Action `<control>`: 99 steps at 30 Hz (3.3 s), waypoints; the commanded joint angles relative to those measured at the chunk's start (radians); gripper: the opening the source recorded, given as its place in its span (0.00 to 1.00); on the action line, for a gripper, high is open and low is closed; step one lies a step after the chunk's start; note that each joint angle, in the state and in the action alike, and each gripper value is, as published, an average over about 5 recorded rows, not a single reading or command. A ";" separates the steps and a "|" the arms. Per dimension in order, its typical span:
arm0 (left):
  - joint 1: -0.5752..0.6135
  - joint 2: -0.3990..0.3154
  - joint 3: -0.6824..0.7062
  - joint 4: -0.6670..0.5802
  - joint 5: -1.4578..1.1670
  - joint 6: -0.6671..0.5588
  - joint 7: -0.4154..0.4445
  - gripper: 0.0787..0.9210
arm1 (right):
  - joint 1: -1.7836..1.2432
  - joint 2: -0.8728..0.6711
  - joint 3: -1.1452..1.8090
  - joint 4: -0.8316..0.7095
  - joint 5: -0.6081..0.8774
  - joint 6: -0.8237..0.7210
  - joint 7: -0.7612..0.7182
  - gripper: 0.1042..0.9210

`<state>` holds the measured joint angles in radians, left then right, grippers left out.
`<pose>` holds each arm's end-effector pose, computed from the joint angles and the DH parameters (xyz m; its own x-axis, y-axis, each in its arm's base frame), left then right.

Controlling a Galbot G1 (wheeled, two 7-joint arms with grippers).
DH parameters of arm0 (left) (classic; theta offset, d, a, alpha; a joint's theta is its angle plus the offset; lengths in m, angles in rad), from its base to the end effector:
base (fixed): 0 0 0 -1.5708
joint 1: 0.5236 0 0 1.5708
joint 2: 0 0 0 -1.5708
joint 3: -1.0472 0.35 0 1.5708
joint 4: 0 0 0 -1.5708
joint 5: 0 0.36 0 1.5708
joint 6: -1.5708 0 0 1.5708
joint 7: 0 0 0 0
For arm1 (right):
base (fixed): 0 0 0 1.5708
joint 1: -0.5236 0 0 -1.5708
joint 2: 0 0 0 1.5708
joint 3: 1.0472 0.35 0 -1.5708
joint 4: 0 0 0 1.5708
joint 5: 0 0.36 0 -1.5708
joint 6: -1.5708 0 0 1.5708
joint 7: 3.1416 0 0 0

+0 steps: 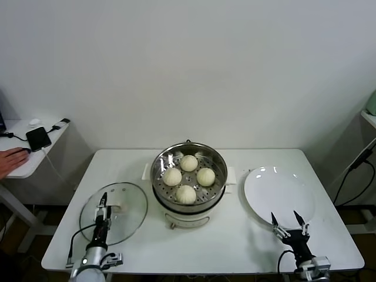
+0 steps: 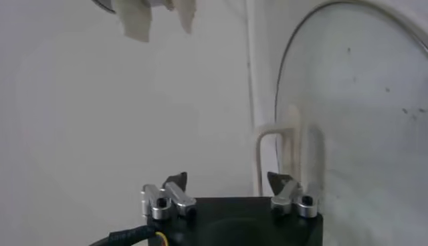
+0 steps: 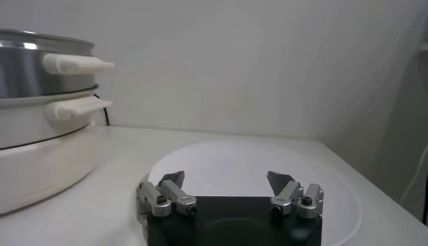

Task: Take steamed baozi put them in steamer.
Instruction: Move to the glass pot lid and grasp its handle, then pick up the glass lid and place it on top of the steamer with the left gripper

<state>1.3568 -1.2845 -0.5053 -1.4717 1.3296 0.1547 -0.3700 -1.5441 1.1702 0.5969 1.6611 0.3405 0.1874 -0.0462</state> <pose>0.2279 0.1026 -0.4632 -0.9902 -0.1367 0.0292 0.0433 -0.1018 0.9939 0.1798 -0.1480 -0.4185 -0.9794 -0.0268 0.1999 -0.0402 0.9972 -0.0632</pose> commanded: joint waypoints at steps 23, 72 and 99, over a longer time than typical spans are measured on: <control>-0.033 0.002 -0.026 0.005 -0.018 -0.054 0.001 0.08 | -0.013 -0.001 0.004 0.040 -0.015 -0.008 -0.004 0.88; -0.286 -0.325 0.658 -0.415 0.265 0.618 0.551 0.07 | -0.048 0.002 0.037 0.019 -0.029 0.050 -0.052 0.88; -0.323 -0.374 0.600 -0.216 0.375 0.602 0.539 0.07 | -0.046 0.022 0.039 -0.021 -0.030 0.151 -0.014 0.88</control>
<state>1.0405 -1.6086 0.0980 -1.7326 1.6726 0.7360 0.1681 -1.5892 1.1869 0.6325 1.6449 0.3085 0.3181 -0.0652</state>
